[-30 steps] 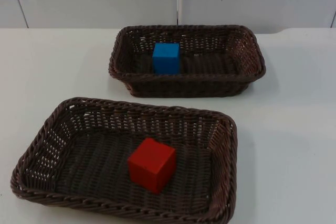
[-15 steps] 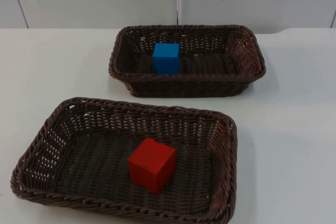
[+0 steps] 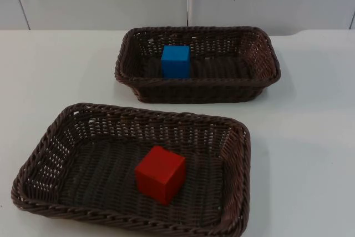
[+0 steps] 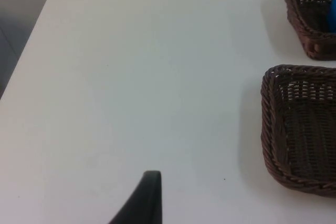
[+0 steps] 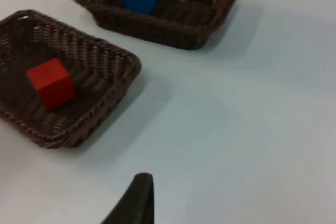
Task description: Pick up one cube with the left hand and place it into the upper basket. Pick up one cube with the right hand and place it into the lower basket.
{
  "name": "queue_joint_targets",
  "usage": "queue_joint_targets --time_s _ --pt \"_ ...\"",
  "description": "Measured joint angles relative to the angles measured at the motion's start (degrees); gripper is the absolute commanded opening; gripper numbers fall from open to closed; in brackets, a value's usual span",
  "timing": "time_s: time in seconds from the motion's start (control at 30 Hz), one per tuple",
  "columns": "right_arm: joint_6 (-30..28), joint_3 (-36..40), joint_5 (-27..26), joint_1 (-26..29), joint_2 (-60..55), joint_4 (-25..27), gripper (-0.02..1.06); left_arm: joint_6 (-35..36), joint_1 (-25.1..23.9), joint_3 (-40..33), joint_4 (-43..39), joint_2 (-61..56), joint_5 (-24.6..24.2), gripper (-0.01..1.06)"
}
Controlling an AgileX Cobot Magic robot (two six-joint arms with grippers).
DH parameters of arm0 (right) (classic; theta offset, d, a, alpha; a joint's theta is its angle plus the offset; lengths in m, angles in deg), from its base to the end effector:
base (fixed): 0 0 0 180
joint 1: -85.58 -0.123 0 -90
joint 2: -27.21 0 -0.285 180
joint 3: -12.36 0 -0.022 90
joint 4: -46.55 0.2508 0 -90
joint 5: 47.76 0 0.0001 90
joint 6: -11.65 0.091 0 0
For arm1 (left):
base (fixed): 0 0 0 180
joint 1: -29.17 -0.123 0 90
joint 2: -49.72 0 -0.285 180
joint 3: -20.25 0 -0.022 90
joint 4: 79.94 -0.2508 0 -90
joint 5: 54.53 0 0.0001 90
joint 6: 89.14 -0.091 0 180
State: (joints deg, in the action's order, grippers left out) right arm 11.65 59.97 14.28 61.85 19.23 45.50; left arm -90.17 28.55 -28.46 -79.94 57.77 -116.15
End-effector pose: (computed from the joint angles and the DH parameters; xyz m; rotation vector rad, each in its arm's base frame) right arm -0.0060 -0.0042 0.2802 -0.4226 2.0174 0.2349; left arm -0.0045 0.0000 0.2754 0.0074 2.0662 0.0177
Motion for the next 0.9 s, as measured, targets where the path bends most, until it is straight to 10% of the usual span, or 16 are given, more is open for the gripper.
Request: queue_joint_targets --time_s 0.9 --pt "0.0 0.0 0.0 20.98 0.0 0.21 1.05 0.0 0.0 0.0 0.0 0.0 0.0 1.05"
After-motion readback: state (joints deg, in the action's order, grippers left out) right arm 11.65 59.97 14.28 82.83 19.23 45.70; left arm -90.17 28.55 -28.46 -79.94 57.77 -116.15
